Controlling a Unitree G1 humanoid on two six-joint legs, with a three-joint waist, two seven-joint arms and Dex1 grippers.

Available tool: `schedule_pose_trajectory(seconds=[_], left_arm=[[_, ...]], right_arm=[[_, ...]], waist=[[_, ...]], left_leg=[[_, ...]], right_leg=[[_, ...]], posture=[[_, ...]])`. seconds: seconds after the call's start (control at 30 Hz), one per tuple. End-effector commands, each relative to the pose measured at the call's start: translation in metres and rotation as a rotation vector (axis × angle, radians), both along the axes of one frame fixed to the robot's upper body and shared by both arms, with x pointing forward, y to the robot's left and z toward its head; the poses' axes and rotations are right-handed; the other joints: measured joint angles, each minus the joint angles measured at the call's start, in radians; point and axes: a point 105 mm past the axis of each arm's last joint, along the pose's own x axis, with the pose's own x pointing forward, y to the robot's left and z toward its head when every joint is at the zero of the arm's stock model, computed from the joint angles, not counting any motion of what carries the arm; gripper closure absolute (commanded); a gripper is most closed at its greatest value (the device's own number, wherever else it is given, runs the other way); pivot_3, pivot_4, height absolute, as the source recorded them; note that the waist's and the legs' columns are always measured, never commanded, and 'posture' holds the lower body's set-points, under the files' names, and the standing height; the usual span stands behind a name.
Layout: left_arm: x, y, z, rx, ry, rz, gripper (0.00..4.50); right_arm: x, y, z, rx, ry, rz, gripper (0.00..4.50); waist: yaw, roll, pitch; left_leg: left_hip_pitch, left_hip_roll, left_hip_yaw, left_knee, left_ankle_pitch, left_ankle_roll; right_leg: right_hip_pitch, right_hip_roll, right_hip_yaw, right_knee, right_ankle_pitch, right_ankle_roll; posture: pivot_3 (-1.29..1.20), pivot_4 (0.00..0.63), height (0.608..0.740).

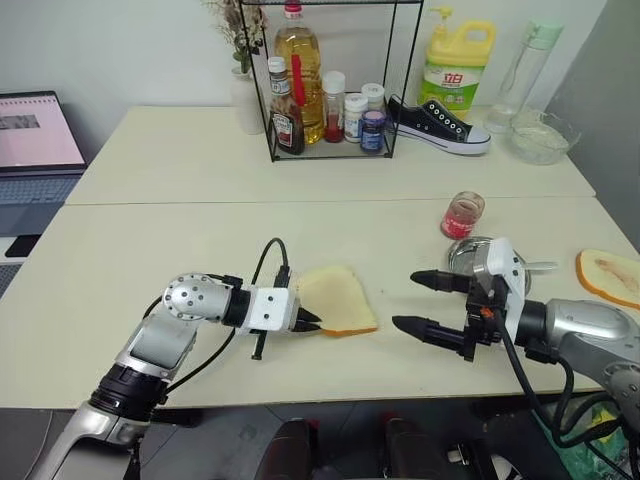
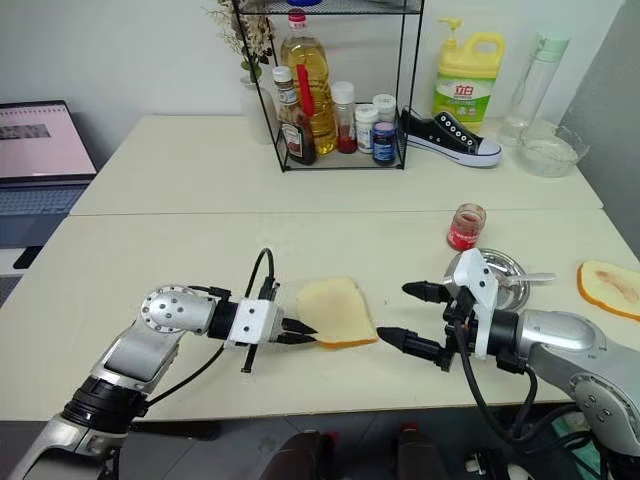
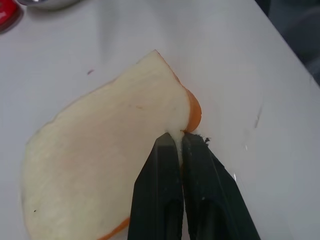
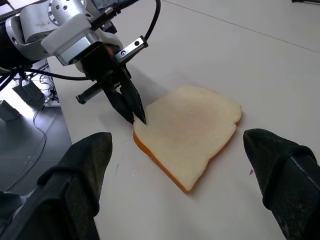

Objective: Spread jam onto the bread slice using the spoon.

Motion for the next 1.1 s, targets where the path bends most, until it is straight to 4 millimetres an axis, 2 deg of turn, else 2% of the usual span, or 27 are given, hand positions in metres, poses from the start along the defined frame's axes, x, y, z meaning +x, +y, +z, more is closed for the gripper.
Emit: schedule_pose_trajectory(seconds=[0.03, 0.13, 0.23, 0.47, 0.63, 0.73, 0.87, 0.97, 1.0, 1.1], left_arm=[[0.007, 0.004, 0.000, 0.029, -0.079, -0.039, 4.49], [0.009, 0.003, 0.000, 0.012, -0.080, -0.046, 4.49], [0.009, 0.005, -0.002, 0.012, -0.068, -0.052, 3.78], [0.006, 0.014, 0.005, 0.009, -0.002, -0.030, 1.58], [-0.005, 0.023, 0.038, -0.049, 0.183, 0.055, 0.11], [-0.007, 0.020, 0.071, -0.143, 0.279, 0.119, 0.05], [0.009, -0.002, 0.103, -0.321, 0.229, 0.173, 0.05], [0.016, -0.024, 0.112, -0.403, 0.192, 0.179, 0.05], [0.020, -0.037, 0.113, -0.448, 0.171, 0.179, 0.05], [0.023, -0.065, 0.112, -0.507, 0.157, 0.150, 0.05]], right_arm=[[-0.008, 0.003, 0.006, -0.004, -0.026, 0.036, 0.00], [-0.008, 0.003, 0.005, -0.008, -0.021, 0.033, 0.00], [-0.008, 0.000, 0.003, -0.010, -0.014, 0.020, 0.00], [-0.006, -0.007, 0.002, -0.008, -0.002, -0.024, 0.00], [-0.002, -0.033, 0.007, 0.011, 0.006, -0.169, 0.00], [-0.002, -0.057, 0.011, 0.046, 0.025, -0.300, 0.00], [-0.002, -0.090, 0.009, 0.099, 0.045, -0.522, 0.00], [0.000, -0.114, 0.008, 0.163, 0.045, -0.686, 0.00], [0.002, -0.127, 0.006, 0.229, 0.052, -0.791, 0.00], [0.006, -0.147, -0.003, 0.384, 0.100, -0.969, 0.00]], waist=[[0.000, 0.000, 0.000], [0.000, 0.000, 0.000], [0.000, 0.000, 0.000], [0.000, 0.000, 0.000], [-0.001, 0.000, 0.000], [0.001, 0.000, 0.000], [0.013, -0.001, 0.000], [0.015, -0.001, 0.000], [0.015, -0.001, 0.000], [0.021, -0.002, -0.001]], left_leg=[[0.000, 0.000, 0.000, 0.000, 0.000, 0.000], [0.000, 0.000, 0.000, 0.000, 0.000, 0.000], [0.000, 0.000, 0.000, 0.000, 0.000, 0.000], [0.000, 0.000, 0.000, 0.000, 0.000, 0.000], [0.000, 0.000, -0.001, 0.000, 0.000, 0.000], [-0.001, 0.000, -0.002, 0.000, 0.000, 0.000], [0.000, 0.000, -0.002, 0.001, 0.000, 0.000], [0.000, -0.001, 0.000, 0.001, 0.000, 0.000], [0.001, 0.000, 0.000, 0.001, 0.000, 0.000], [0.000, 0.000, -0.002, 0.001, 0.000, 0.000]], right_leg=[[0.000, 0.000, 0.000, 0.000, 0.000, 0.000], [0.000, 0.000, 0.000, 0.000, 0.000, 0.000], [0.000, 0.000, 0.000, 0.000, 0.000, 0.000], [0.000, 0.000, 0.000, 0.000, 0.000, 0.000], [0.000, 0.000, 0.000, 0.000, 0.000, 0.000], [0.000, 0.000, 0.000, 0.000, 0.000, 0.000], [0.002, 0.001, 0.000, 0.000, 0.000, 0.000], [0.002, 0.003, 0.000, 0.000, 0.000, 0.000], [0.002, 0.003, 0.001, 0.000, 0.000, 0.000], [0.003, 0.002, 0.002, 0.000, 0.000, 0.000]], posture=[[0.00, 0.150, 0.740], [0.00, 0.150, 0.740], [0.00, 0.150, 0.740], [0.00, 0.150, 0.740], [0.00, 0.150, 0.740], [0.00, 0.150, 0.740], [0.00, 0.150, 0.740], [0.00, 0.150, 0.740], [0.00, 0.150, 0.740], [0.00, 0.150, 0.740]])
